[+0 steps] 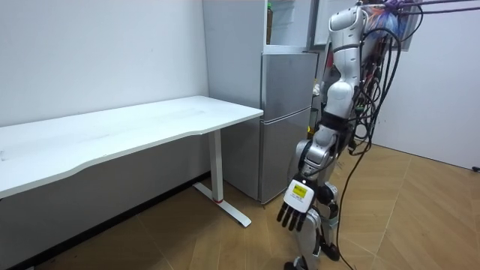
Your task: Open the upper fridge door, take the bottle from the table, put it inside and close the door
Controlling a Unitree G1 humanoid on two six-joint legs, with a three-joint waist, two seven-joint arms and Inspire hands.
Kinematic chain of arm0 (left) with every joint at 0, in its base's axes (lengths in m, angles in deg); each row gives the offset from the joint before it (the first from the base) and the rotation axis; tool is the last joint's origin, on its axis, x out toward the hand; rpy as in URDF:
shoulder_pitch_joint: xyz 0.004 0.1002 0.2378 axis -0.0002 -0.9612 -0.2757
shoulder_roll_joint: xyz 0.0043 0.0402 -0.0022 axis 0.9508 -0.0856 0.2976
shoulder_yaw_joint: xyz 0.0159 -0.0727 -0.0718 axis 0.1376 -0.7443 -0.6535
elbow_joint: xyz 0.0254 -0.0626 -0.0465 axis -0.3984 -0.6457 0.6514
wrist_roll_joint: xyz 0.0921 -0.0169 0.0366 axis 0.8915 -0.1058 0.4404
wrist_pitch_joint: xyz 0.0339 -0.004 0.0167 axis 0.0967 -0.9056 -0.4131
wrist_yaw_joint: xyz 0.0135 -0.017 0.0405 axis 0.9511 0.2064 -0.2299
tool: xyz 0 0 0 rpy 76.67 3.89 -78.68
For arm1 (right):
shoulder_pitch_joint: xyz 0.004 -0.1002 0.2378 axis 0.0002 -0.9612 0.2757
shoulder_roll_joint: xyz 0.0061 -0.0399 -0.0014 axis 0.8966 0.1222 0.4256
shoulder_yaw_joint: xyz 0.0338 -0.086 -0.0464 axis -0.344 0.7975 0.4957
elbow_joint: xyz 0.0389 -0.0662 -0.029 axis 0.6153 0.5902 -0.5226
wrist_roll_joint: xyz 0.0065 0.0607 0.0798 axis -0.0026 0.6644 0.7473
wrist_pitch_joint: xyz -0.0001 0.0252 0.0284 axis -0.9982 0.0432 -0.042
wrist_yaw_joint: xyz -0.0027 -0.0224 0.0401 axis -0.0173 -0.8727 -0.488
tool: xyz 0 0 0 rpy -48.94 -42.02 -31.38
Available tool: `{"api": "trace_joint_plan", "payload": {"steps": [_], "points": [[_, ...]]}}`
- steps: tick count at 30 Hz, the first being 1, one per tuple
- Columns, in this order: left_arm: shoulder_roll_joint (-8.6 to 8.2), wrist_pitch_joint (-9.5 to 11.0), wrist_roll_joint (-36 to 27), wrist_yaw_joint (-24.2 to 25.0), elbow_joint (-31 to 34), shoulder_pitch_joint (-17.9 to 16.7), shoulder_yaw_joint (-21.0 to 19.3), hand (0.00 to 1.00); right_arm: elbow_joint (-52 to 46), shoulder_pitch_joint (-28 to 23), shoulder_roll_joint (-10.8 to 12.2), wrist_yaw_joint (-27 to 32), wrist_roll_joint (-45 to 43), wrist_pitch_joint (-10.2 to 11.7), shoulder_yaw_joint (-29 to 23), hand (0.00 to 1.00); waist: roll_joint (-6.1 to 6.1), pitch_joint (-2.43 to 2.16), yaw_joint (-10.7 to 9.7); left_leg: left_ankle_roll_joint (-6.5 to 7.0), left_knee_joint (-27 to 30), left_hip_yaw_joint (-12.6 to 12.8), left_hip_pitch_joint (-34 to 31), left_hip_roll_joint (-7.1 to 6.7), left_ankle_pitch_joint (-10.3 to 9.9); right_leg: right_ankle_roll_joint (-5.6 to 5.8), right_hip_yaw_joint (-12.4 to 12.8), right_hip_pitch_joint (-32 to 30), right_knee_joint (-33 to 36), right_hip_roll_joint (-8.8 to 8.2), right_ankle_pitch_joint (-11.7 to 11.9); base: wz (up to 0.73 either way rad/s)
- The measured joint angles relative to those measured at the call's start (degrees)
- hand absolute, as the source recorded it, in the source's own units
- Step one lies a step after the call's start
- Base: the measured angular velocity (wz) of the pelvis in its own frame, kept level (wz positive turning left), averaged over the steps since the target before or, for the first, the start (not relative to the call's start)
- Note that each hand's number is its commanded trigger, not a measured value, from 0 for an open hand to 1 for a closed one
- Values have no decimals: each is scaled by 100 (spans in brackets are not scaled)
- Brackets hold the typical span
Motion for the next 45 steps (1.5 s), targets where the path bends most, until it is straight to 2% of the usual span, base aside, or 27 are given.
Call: {"api": "trace_joint_plan", "payload": {"steps": [2,3,6,8,10,12,14,17,21,24,27,29,31,35,41,45], "points": [[12,18,19,-12,13,-3,-356,0,-31,-35,-67,126,380,-1,-555,0,-19,-8,-27,0,-16,-6,57,-7,-16,15,6,37,11,-7,-13,0],[22,29,10,-18,14,-5,-431,0,-42,-30,-105,167,459,-4,-675,0,-34,-12,-53,1,-15,-5,52,-7,-22,17,2,31,21,-9,-17,0],[89,68,-69,-47,101,-84,-684,0,-436,-73,-415,348,845,-48,-1245,0,-86,-24,-225,11,-18,1,19,-11,-88,30,29,-100,194,-27,-93,-3],[233,163,-73,-117,149,-173,-933,0,-736,-60,-584,583,1101,-48,-1806,0,-225,-20,-294,11,-69,70,132,-15,-88,26,102,-77,268,-30,-122,-14],[311,207,-72,-186,151,-203,-1020,0,-1029,1,-732,800,1311,-24,-2093,0,-282,0,-326,10,-70,129,155,-10,-88,19,169,-75,296,-26,-130,-19],[311,261,-69,-211,167,-217,-1083,0,-1382,41,-875,985,1333,-4,-2361,0,-345,-3,-381,15,-64,161,155,-12,-93,28,191,-76,293,-32,-135,-8],[322,276,-83,-211,249,-235,-1083,0,-1587,163,-1083,1224,1476,137,-2485,0,-434,5,-461,20,-60,166,151,-12,-107,35,188,-108,290,-32,-131,0],[325,284,-79,-212,328,-253,-1094,0,-2008,245,-1251,1629,1499,139,-2693,0,-498,-1,-463,21,-78,219,123,-11,-111,37,253,-187,322,9,-118,-9],[322,283,-80,-231,462,-272,-1108,0,-2448,346,-1439,2156,1566,208,-2867,0,-496,-3,-462,24,-96,249,125,-13,-113,42,296,-204,305,14,-107,-6],[312,308,-77,-225,687,-316,-1107,0,-3309,355,-1456,2557,1557,214,-3022,0,-483,-15,-496,23,-94,263,33,-12,-113,44,308,-290,300,23,-98,-1],[311,342,-77,-221,723,-358,-1108,0,-4228,363,-1499,2981,1507,281,-3170,0,-414,-28,-523,23,-117,277,57,-19,-113,48,314,-285,295,18,-101,-1],[306,364,-76,-221,694,-387,-1109,0,-4734,413,-1697,3299,1480,329,-3233,0,-369,-30,-509,24,-133,281,90,-24,-112,48,327,-279,304,21,-101,-4],[297,371,-74,-220,692,-461,-1107,0,-4958,467,-1828,3502,1480,391,-3250,0,-375,-34,-504,23,-149,280,124,-22,-111,46,313,-256,299,26,-103,-4],[282,381,-76,-92,681,-587,-1219,0,-5920,483,-1825,4031,1089,372,-3552,0,-391,-34,-519,22,-164,279,113,-18,-111,46,324,-273,267,37,-111,0],[252,461,-69,27,617,-528,-1222,0,-6281,481,-1810,4693,1036,264,-3458,0,-394,-33,-481,24,-164,282,75,-69,-110,76,328,-380,412,-28,-178,0],[245,460,-70,102,608,-529,-1223,0,-6432,480,-1778,4870,1067,235,-3447,0,-401,-29,-465,24,-178,326,32,-83,-110,81,347,-473,481,-50,-184,-5]]}}
